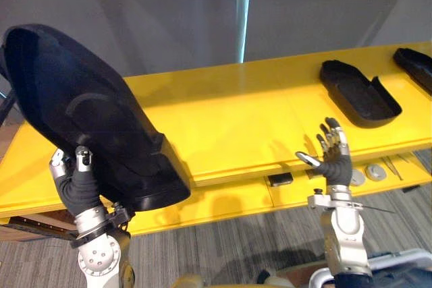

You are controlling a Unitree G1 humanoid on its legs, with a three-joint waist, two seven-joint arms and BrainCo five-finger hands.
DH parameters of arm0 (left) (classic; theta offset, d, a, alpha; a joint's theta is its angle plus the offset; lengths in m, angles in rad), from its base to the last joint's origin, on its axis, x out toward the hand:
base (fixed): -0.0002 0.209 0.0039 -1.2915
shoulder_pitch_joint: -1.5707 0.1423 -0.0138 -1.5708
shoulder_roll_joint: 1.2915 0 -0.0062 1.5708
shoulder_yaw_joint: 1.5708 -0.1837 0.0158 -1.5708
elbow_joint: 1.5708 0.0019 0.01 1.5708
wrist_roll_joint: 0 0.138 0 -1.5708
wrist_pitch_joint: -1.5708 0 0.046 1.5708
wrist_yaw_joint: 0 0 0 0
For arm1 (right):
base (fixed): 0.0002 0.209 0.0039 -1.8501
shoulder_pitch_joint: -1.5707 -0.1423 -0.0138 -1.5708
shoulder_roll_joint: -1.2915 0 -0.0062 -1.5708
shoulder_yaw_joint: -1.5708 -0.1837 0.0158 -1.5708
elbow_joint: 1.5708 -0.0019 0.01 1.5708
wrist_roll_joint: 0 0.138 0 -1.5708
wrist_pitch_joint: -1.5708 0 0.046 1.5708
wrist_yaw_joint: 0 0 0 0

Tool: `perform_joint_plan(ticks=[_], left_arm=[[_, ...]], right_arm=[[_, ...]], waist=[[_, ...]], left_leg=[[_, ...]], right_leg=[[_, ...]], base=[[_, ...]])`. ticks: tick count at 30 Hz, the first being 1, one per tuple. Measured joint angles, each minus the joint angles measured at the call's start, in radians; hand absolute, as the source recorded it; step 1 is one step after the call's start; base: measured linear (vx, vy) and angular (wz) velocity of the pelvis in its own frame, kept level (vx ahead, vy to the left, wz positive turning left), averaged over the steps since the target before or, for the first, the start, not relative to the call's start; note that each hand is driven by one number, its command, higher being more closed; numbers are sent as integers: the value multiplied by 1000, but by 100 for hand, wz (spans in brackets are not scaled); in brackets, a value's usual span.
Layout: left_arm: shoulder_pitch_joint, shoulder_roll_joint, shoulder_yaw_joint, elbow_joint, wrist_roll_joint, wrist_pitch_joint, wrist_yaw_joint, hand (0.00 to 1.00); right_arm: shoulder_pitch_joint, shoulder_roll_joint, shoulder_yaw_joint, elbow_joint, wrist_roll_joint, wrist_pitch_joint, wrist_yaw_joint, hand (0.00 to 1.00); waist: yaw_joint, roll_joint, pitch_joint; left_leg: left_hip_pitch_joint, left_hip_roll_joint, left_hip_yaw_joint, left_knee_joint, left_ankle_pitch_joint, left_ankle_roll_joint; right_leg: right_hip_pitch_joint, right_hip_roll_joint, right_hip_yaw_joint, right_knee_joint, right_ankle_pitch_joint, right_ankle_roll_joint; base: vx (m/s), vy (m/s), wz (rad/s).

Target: Walk over and take plastic housings, then place them on the shelf

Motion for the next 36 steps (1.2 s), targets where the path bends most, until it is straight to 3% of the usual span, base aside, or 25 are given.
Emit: perform_joint_plan(ticks=[4, 7, 11, 13, 17, 21, 29, 36], left_arm=[[-25, 68, -30, 0, 4, 11, -31, 100], [-53, 108, -26, 7, -6, 54, -49, 100], [-167, 171, -21, 100, -82, 139, -92, 100], [-235, 188, -23, 176, -158, 211, -126, 100], [-326, 216, -41, 327, -181, 305, -129, 100], [-453, 279, -50, 565, -220, 376, -98, 100], [-722, 356, -81, 915, -253, 436, -5, 100], [-870, 428, -82, 1047, -328, 541, 101, 100]], right_arm=[[0, 1, -1, -86, -11, -9, -10, 0], [10, 2, -4, -152, -16, -32, 24, 0], [42, 1, -2, -213, -8, -34, 115, 0], [44, -1, 15, -214, -2, -33, 158, 0], [39, -20, 68, -214, 13, -31, 212, 0], [35, -66, 114, -214, 44, -26, 270, 0], [15, -142, 166, -211, 112, 8, 368, 0], [-64, -221, 206, -214, 120, 77, 415, 0]], waist=[[-15, -3, 1], [-41, -5, 2], [-65, -5, 1], [-86, -4, 2], [-104, -1, 3], [-121, 9, 9], [-180, 44, 28], [-235, 82, 138]], left_leg=[[57, -4, 72, -31, 5, -2], [102, -12, 131, -33, 5, -2], [120, -15, 179, -34, 5, -1], [119, -16, 182, -38, 5, -1], [124, -8, 191, -48, 5, -1], [130, 0, 214, -58, 12, 9], [91, -14, 236, -74, 46, 18], [34, -34, 287, -73, 93, 26]], right_leg=[[10, -4, 54, 0, 1, 1], [27, -7, 104, -6, 7, 7], [25, -6, 142, -11, 17, 6], [18, -5, 147, -12, 19, 7], [7, 9, 168, -11, 25, 9], [-9, 25, 195, -8, 34, 7], [-88, 24, 232, 30, 46, 4], [-193, 15, 303, 72, 56, -5]], base=[[49, 40, -41], [19, 56, -52], [-27, 29, -33], [-71, 2, -9], [-61, -14, -13], [-85, -26, -21], [-74, -14, -11], [-97, -13, -21]])
